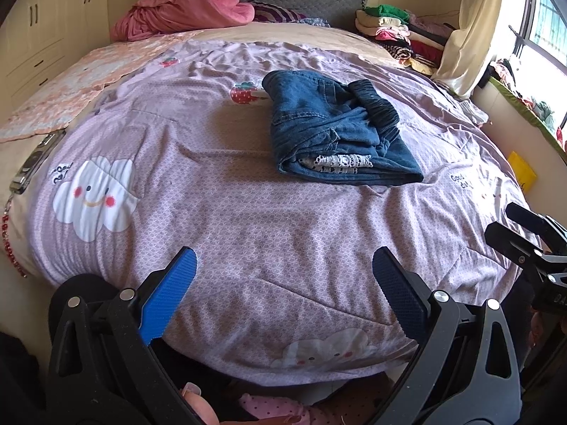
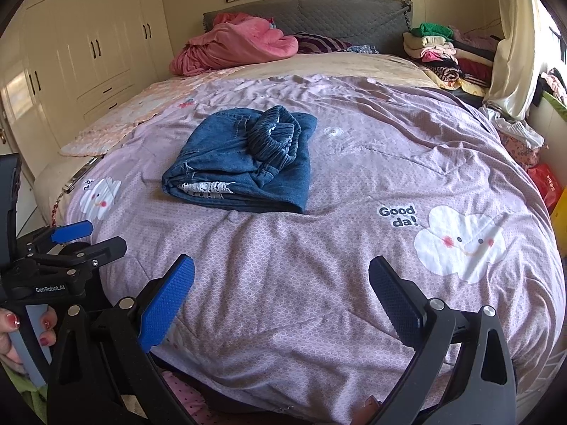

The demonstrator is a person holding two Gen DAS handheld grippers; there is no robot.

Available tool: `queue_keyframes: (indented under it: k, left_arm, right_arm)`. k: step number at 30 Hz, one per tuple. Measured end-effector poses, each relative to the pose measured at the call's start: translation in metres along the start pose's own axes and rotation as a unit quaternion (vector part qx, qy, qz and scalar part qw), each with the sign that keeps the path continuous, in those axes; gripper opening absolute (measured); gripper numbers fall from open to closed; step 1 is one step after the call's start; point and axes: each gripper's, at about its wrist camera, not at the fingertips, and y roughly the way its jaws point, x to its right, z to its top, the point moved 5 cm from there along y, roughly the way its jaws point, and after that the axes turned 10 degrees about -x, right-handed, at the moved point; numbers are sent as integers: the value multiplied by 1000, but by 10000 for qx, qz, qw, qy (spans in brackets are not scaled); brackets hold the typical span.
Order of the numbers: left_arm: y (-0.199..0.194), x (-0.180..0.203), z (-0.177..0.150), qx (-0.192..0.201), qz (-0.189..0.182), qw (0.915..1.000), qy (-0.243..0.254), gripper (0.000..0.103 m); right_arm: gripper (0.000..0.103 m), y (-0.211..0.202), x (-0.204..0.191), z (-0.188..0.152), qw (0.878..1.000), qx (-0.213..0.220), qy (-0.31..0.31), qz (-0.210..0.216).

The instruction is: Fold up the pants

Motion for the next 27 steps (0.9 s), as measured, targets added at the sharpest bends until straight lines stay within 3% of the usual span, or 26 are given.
queue_keyframes:
  k: [27]
  left_arm:
    - [1, 3, -3, -49, 38, 10000, 69, 93]
  right_arm:
    - [98, -2, 6, -1, 10000, -36, 70, -54]
